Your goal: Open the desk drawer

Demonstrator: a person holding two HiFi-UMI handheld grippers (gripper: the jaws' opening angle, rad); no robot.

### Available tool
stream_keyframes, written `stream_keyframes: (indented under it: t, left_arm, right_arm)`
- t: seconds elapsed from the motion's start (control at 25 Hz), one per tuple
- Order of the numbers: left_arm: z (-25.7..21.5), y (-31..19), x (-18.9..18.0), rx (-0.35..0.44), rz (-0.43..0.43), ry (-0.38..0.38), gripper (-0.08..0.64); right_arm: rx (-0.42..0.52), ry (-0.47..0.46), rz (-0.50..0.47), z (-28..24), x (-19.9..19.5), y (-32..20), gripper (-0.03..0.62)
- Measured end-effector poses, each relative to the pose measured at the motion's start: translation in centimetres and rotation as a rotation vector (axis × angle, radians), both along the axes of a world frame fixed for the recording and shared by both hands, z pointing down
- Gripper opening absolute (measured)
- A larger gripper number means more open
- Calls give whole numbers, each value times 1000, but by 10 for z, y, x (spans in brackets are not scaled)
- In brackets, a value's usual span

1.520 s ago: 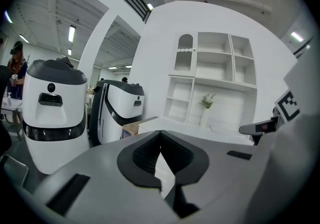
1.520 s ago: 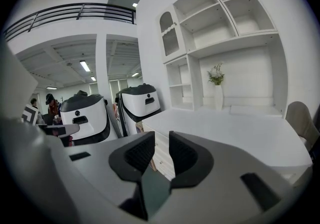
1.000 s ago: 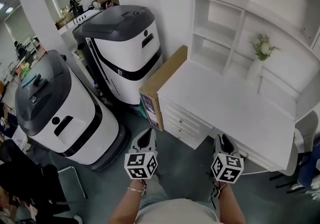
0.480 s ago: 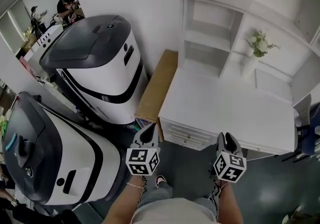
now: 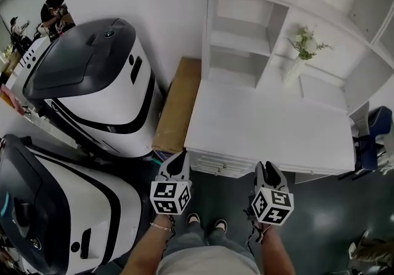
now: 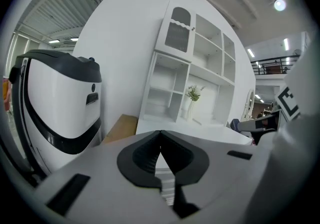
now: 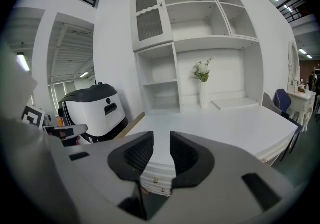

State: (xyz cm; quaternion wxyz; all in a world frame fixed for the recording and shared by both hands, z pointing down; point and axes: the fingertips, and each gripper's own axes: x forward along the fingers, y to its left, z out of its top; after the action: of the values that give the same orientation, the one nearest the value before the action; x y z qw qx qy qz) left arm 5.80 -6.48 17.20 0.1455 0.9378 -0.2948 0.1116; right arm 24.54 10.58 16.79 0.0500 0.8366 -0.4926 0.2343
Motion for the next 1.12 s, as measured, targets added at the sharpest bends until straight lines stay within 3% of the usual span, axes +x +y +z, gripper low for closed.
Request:
stream_keyframes:
  t: [0.56,0.8,1.12]
  left_arm:
    - [22,40,-25,-20,-23,-29,17]
    - [73,39,-53,-71,-63,-80,17]
    - [176,30,-94,-131,-152,-113,17]
  right_arm:
    - [-25,-41,-57,34,-35,1,109]
    - [-88,-69,-72,80,-53,-3,107]
    - [-194,-105,-132,186,-76,-22,106]
